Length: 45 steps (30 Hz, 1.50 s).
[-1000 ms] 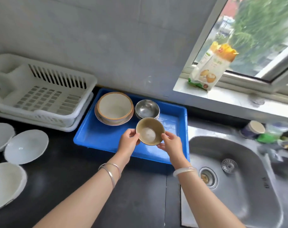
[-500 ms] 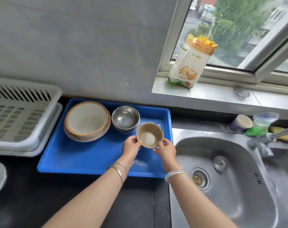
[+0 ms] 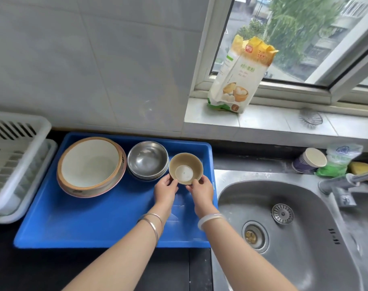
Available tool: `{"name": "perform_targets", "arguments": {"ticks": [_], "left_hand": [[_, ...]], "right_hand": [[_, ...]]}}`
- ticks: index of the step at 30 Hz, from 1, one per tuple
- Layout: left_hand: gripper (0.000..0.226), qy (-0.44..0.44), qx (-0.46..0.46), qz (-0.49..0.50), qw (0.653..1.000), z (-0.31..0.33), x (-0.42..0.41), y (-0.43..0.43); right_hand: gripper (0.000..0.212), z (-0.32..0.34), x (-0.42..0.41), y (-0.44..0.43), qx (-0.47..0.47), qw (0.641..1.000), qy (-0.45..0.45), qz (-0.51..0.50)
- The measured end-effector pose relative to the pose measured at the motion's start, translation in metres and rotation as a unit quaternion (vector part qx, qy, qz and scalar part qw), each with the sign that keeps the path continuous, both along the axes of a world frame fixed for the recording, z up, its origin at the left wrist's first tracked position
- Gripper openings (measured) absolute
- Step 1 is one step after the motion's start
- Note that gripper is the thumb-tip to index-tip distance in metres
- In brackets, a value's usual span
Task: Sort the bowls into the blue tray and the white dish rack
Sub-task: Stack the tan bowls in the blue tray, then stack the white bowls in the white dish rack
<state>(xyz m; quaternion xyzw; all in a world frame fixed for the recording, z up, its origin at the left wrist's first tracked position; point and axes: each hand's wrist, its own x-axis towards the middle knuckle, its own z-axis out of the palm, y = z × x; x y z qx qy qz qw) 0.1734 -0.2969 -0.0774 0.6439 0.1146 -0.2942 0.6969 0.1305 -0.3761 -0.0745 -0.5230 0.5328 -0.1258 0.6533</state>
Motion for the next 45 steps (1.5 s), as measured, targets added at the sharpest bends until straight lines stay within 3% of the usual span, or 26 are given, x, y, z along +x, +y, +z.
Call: {"name": "perform_targets", "arguments": {"ticks": [8, 22, 26, 28, 34, 45], "left_hand": [[0.030, 0.001, -0.015, 0.015, 1.000, -0.004, 0.007, -0.015], [0.036, -0.013, 0.036, 0.004, 0.999, -0.001, 0.001, -0.010], [0.041, -0.019, 0.071, -0.036, 0.997, 0.010, -0.003, 0.005], [0.038, -0.045, 0.093, -0.065, 0.992, 0.018, -0.006, 0.018], [0.030, -0.119, 0.173, -0.101, 0.972, 0.041, -0.021, 0.081], [0.026, -0.165, 0.237, 0.117, 0.950, 0.067, -0.062, 0.269]], "right_hand": [[0.031, -0.003, 0.014, -0.009, 0.001, 1.000, -0.014, -0.012], [0.021, 0.004, 0.003, -0.014, 0.009, 0.999, -0.034, 0.042], [0.047, 0.015, -0.007, -0.006, 0.005, 0.996, 0.010, 0.085], [0.049, 0.024, -0.016, 0.001, -0.024, 0.992, 0.030, 0.117], [0.027, 0.051, -0.035, 0.042, -0.137, 0.956, 0.083, 0.245], [0.029, 0.066, -0.018, 0.208, -0.205, 0.854, 0.066, 0.473]]}}
